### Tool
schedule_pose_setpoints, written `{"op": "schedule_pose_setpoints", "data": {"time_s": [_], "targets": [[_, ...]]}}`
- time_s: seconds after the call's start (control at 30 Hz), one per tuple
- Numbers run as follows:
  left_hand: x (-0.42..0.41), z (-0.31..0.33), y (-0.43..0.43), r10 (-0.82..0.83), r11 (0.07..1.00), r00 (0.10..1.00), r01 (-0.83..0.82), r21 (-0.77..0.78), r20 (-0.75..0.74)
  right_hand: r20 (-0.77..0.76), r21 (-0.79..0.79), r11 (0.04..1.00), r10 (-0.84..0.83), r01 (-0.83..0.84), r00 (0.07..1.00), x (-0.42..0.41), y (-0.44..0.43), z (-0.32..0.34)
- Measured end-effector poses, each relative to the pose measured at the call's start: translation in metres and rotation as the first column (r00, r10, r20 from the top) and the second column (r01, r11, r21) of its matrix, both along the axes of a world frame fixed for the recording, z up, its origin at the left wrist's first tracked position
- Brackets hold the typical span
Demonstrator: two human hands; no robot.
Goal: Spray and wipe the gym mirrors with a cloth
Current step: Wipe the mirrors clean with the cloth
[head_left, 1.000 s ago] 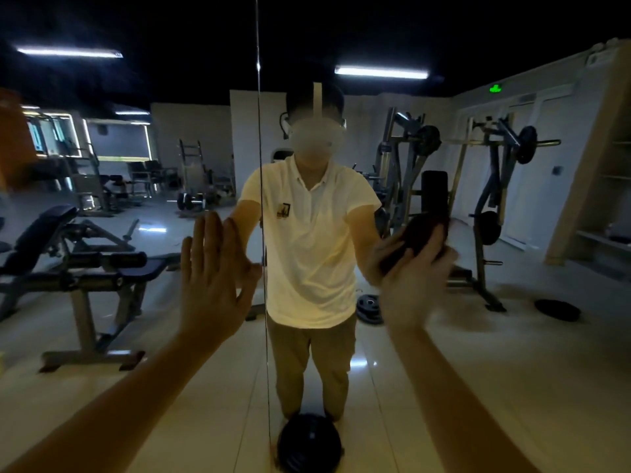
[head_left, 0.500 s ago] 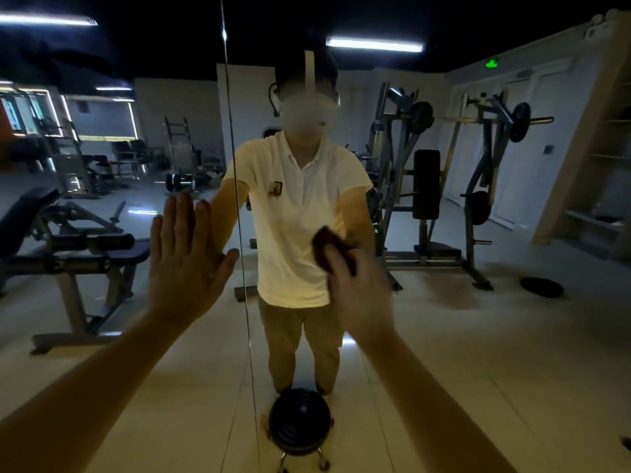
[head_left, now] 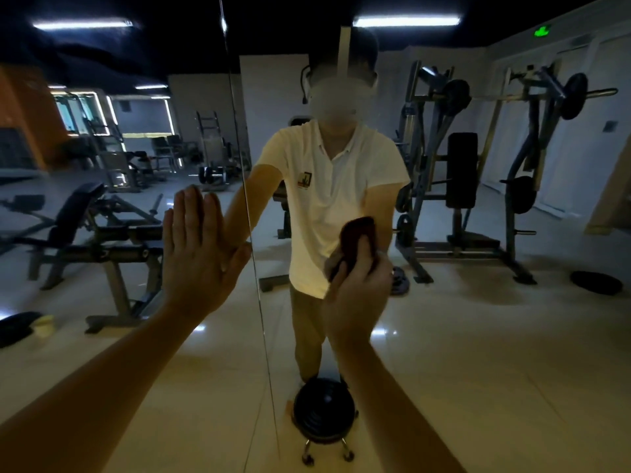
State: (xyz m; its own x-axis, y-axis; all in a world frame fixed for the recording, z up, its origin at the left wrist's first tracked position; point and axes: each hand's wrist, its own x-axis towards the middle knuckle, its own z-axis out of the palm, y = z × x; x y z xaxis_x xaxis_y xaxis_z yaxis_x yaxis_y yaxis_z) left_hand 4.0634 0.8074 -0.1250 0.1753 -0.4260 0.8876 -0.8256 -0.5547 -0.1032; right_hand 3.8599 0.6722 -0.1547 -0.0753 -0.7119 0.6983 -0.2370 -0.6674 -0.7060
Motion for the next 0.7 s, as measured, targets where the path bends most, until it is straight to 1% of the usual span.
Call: {"op": "schedule_pose_setpoints", "data": {"time_s": [0.03,0.07,0.1,0.13,0.17,0.23,0.3,0.37,0.47,0.53,0.6,0.7], "targets": [[0.001,0.000,0.001,0.012,1.000,1.000,-0.012,0.007,0.000,-0.073,-0.069,0.996,0.056,-0.061,0.996,0.012,0.013,-0.005],[0.003,0.000,0.002,0.021,1.000,1.000,-0.022,0.014,0.010,-0.148,-0.182,0.976,0.090,-0.116,0.985,0.025,0.024,-0.011],[0.003,0.000,0.003,0.032,0.999,0.999,-0.032,0.018,0.023,-0.218,-0.296,0.941,0.101,-0.164,0.971,0.036,0.033,-0.018],[0.002,0.000,0.004,0.044,0.999,0.999,-0.045,0.022,0.032,-0.299,-0.377,0.901,0.101,-0.215,0.949,0.043,0.036,-0.022],[0.000,0.001,0.006,0.057,0.998,0.998,-0.058,0.027,0.036,-0.365,-0.428,0.866,0.095,-0.257,0.926,0.045,0.035,-0.023],[-0.002,0.002,0.009,0.057,0.997,0.998,-0.058,0.049,0.023,-0.435,-0.488,0.818,0.074,-0.304,0.897,0.036,0.024,-0.026],[-0.002,0.004,0.011,0.061,0.996,0.998,-0.062,0.066,0.019,-0.411,-0.509,0.818,0.042,-0.267,0.911,0.010,0.005,-0.021],[-0.004,0.003,0.010,0.058,0.996,0.998,-0.059,0.070,0.005,-0.368,-0.500,0.855,-0.067,-0.136,0.927,-0.022,-0.022,-0.006],[-0.006,0.003,0.009,0.045,0.997,0.998,-0.042,0.065,-0.041,-0.340,-0.385,0.923,-0.158,0.016,0.927,-0.055,-0.049,0.034],[-0.004,0.003,0.011,0.022,0.998,0.999,-0.019,0.067,-0.044,-0.276,-0.315,0.945,-0.177,0.085,0.945,-0.055,-0.050,0.052],[-0.001,0.004,0.013,-0.018,0.997,0.999,0.021,0.072,-0.044,-0.216,-0.286,0.952,-0.175,0.109,0.961,-0.038,-0.040,0.057],[0.006,0.008,0.024,-0.109,0.987,0.994,0.111,0.116,-0.021,-0.249,-0.366,0.929,-0.149,0.049,0.957,0.006,-0.005,0.046]]}}
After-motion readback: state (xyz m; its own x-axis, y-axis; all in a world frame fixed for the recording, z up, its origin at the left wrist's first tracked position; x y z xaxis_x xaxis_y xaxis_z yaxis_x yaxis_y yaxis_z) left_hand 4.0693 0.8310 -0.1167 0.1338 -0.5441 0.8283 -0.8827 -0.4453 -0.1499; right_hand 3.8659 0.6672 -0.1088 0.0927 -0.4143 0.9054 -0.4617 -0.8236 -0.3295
